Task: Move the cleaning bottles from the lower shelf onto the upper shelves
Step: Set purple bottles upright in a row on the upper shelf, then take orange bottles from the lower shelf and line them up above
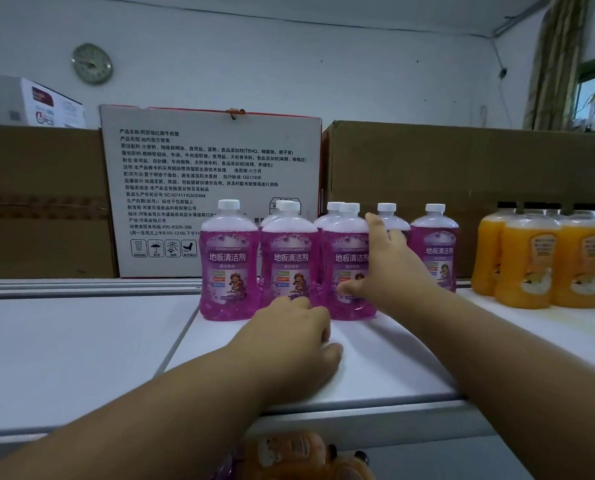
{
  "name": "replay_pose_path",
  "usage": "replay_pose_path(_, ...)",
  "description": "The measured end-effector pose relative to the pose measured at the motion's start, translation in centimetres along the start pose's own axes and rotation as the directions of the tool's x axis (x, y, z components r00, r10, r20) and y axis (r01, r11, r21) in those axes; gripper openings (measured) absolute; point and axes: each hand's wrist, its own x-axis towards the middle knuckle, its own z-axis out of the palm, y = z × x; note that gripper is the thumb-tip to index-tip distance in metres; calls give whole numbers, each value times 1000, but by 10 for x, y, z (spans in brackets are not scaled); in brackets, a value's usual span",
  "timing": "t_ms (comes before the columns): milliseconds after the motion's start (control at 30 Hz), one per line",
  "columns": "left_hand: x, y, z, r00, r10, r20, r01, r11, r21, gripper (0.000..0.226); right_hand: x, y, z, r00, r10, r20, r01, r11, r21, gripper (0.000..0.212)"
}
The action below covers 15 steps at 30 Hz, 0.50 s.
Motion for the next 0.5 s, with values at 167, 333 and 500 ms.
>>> replay_pose_path(167, 0, 0, 1, 1000, 15, -2, -15, 999, 32, 30, 0, -4, 4, 1000, 8, -18, -9, 1000, -29, 121)
replay_pose_path(333, 1, -3, 2, 1000, 8, -3, -8, 1000, 23, 30, -12, -1, 0, 995, -15, -96, 12, 999, -32, 119)
replay_pose_path(500, -4, 0, 1, 996, -10, -92, 6, 999, -52, 26, -43, -3, -26, 968, -146, -202, 143, 989, -31, 97)
